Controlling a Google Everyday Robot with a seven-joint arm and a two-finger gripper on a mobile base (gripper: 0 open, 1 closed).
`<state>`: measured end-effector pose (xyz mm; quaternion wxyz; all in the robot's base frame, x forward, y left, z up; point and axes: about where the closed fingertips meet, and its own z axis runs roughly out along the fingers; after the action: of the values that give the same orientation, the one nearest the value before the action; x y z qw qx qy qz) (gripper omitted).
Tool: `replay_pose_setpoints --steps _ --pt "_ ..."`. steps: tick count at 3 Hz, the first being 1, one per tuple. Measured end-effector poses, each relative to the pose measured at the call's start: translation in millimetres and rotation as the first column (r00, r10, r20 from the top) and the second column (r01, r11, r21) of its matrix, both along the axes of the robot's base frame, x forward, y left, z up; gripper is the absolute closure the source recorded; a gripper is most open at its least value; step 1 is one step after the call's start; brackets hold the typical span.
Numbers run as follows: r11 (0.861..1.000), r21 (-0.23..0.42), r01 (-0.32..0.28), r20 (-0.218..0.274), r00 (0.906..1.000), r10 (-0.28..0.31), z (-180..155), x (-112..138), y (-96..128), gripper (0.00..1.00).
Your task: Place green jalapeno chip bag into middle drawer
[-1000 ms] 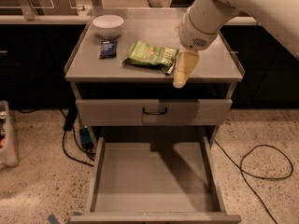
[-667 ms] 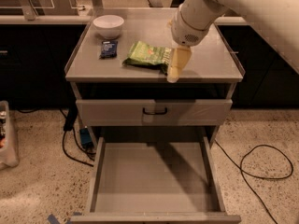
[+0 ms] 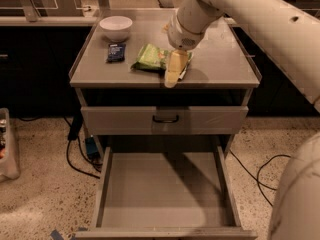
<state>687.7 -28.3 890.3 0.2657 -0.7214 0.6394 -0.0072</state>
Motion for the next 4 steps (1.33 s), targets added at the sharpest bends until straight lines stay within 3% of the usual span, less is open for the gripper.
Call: replay_pose_setpoints --steps 2,3,4 --pt "0.998 0.022 -0.065 -0.027 0.9975 0.066 -14.8 10.7 32.7 0.0" --pt "0.997 0.003 -0.073 -0.041 0.9965 0.073 -26.8 17.6 37.8 0.0" --pt "0.998 -0.043 -0.055 -0.013 0.9984 0.055 -35.3 34.7 32.6 0.0"
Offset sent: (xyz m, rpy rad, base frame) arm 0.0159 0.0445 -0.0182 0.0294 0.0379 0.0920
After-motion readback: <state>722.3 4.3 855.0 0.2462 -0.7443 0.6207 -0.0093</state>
